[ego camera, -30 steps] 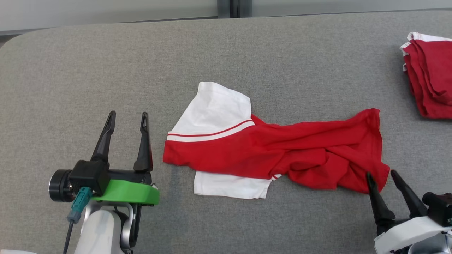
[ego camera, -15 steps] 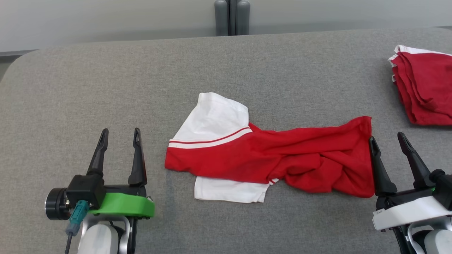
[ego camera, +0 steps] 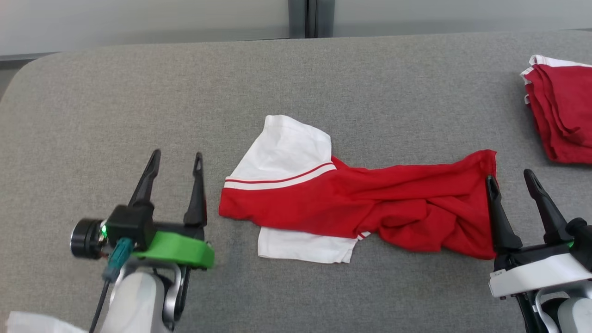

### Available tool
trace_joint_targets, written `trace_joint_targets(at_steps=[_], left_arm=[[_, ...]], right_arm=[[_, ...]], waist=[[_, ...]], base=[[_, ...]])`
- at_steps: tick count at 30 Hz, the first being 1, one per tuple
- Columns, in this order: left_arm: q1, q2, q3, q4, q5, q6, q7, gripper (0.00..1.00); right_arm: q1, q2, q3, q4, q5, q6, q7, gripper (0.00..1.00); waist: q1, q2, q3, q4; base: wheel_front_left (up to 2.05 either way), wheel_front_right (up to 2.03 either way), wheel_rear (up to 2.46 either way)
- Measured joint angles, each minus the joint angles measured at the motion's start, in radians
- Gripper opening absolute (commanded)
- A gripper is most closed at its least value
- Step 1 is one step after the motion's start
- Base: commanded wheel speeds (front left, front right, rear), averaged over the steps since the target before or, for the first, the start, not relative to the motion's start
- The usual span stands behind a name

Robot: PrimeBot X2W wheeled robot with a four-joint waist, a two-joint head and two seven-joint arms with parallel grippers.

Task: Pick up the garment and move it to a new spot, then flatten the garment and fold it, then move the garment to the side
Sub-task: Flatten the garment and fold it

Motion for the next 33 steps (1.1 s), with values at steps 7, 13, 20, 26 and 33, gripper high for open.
trace_joint_targets(at_steps=[7,13,20,26,33], left_arm=[[-0.280,-0.008,-0.112,0.147,-0.006,-0.064,0.170,1.00],[-0.481,-0.017,-0.173,0.411,-0.062,-0.088,0.260,1.00],[-0.623,-0.010,-0.272,0.655,-0.137,-0.093,0.286,1.00],[-0.676,0.019,-0.341,0.778,-0.212,-0.094,0.312,0.47],[-0.703,0.016,-0.372,0.850,-0.250,-0.096,0.242,0.00]], right_arm=[[-0.054,-0.012,0.033,-0.018,0.002,0.000,0.006,1.00],[-0.098,-0.016,0.070,-0.006,0.011,0.000,0.003,1.00],[-0.118,-0.021,0.078,0.031,0.023,0.000,-0.014,1.00],[-0.134,-0.031,0.079,0.058,0.029,0.000,-0.024,1.00],[-0.174,-0.073,0.057,0.100,0.041,0.000,-0.018,1.00]], waist=[[0.0000,0.0000,0.067,-0.004],[0.0000,0.0000,0.124,-0.039],[0.0000,0.0000,0.171,-0.099],[0.0000,0.0000,0.197,-0.131],[0.0000,0.0000,0.208,-0.134]], base=[[0.00,0.00,0.00],[0.00,0.00,0.00],[0.00,0.00,0.00],[0.00,0.00,0.00],[0.00,0.00,0.00]])
